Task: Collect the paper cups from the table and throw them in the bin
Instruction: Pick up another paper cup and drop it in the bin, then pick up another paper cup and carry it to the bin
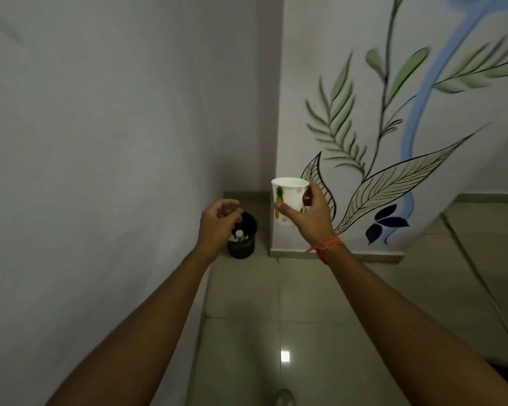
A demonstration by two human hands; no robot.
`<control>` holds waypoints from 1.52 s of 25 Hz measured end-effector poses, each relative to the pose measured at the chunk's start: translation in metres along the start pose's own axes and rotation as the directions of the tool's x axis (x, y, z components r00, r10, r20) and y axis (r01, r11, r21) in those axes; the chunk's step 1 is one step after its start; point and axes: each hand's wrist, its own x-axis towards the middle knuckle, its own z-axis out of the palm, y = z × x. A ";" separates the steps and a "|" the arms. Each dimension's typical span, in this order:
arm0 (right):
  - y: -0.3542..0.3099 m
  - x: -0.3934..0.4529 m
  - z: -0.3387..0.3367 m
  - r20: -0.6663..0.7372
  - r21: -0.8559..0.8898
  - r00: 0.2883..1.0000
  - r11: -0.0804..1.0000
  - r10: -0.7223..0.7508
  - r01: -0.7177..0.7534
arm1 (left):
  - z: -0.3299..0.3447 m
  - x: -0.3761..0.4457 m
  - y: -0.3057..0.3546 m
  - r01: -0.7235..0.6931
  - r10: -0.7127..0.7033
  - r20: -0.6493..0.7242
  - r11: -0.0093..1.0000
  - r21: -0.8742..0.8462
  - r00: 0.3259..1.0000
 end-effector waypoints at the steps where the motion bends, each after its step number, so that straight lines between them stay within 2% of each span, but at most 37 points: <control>1: 0.012 0.027 0.020 0.024 -0.012 0.999 0.999 0.037 -0.036 | -0.006 0.028 -0.011 0.044 -0.044 -0.034 0.999 -0.013 0.998; 6: 0.077 0.134 0.100 0.084 -0.101 0.984 0.984 0.158 -0.149 | -0.022 0.150 -0.061 0.179 -0.182 -0.081 0.983 -0.037 0.980; 14: 0.207 0.275 0.209 0.099 -0.130 0.948 0.948 0.303 -0.289 | -0.013 0.332 -0.170 0.297 -0.296 -0.106 0.955 -0.006 0.949; 18: 0.280 0.333 0.241 0.192 -0.198 0.878 0.893 0.440 -0.404 | 0.000 0.405 -0.220 0.401 -0.404 -0.144 0.915 -0.051 0.903; 22: 0.316 0.363 0.251 0.153 -0.209 0.831 0.839 0.535 -0.502 | 0.004 0.445 -0.246 0.438 -0.446 -0.163 0.895 -0.081 0.880; 26: 0.308 0.389 0.254 0.194 -0.163 0.849 0.870 0.491 -0.466 | 0.002 0.464 -0.237 0.430 -0.442 -0.177 0.897 -0.106 0.879; 30: 0.280 0.401 0.253 0.189 -0.142 0.901 0.919 0.390 -0.368 | -0.005 0.462 -0.211 0.370 -0.377 -0.176 0.926 -0.074 0.909; 34: 0.217 0.395 0.236 0.166 -0.086 0.947 0.961 0.274 -0.263 | -0.017 0.446 -0.156 0.256 -0.259 -0.157 0.966 -0.035 0.953; 38: 0.111 0.366 0.188 0.082 -0.020 0.992 0.995 0.100 -0.099 | -0.023 0.407 -0.054 0.042 -0.047 -0.092 0.998 -0.051 0.995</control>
